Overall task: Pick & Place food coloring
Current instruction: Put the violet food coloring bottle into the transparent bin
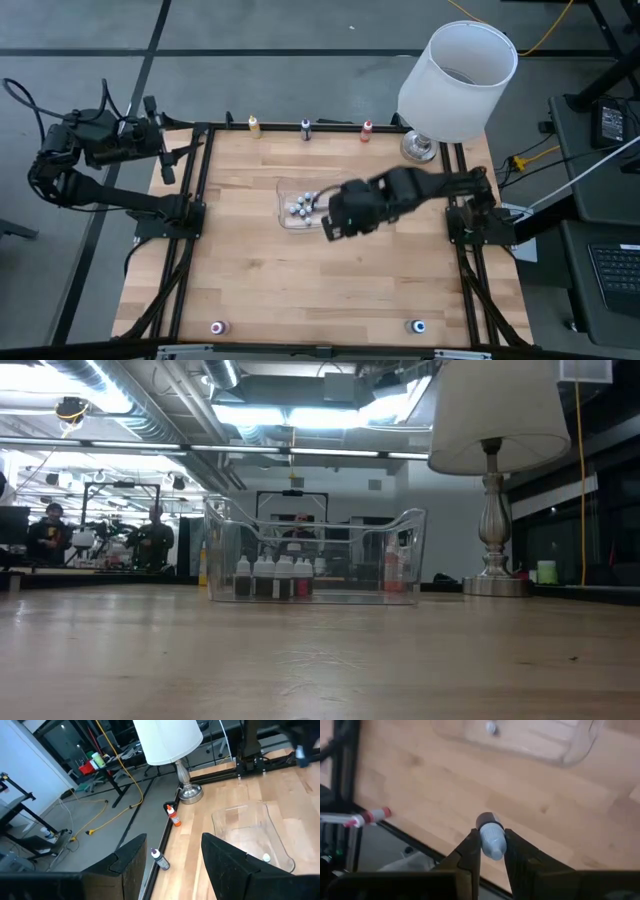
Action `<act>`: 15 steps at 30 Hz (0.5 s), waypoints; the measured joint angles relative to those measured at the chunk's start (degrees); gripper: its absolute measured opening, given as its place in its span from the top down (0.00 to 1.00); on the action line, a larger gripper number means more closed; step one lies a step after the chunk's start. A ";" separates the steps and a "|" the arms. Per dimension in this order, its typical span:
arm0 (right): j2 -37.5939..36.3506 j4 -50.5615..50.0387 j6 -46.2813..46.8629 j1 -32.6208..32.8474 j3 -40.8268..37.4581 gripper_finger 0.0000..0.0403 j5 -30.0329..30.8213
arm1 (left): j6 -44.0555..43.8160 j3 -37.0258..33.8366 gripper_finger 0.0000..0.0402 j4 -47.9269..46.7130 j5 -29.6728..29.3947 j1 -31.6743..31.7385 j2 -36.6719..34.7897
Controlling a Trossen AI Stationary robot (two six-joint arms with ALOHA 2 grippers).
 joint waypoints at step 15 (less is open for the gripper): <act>0.82 0.60 -21.19 -17.00 -0.09 0.82 -5.69 | 2.52 0.00 0.54 -0.04 1.92 0.00 0.00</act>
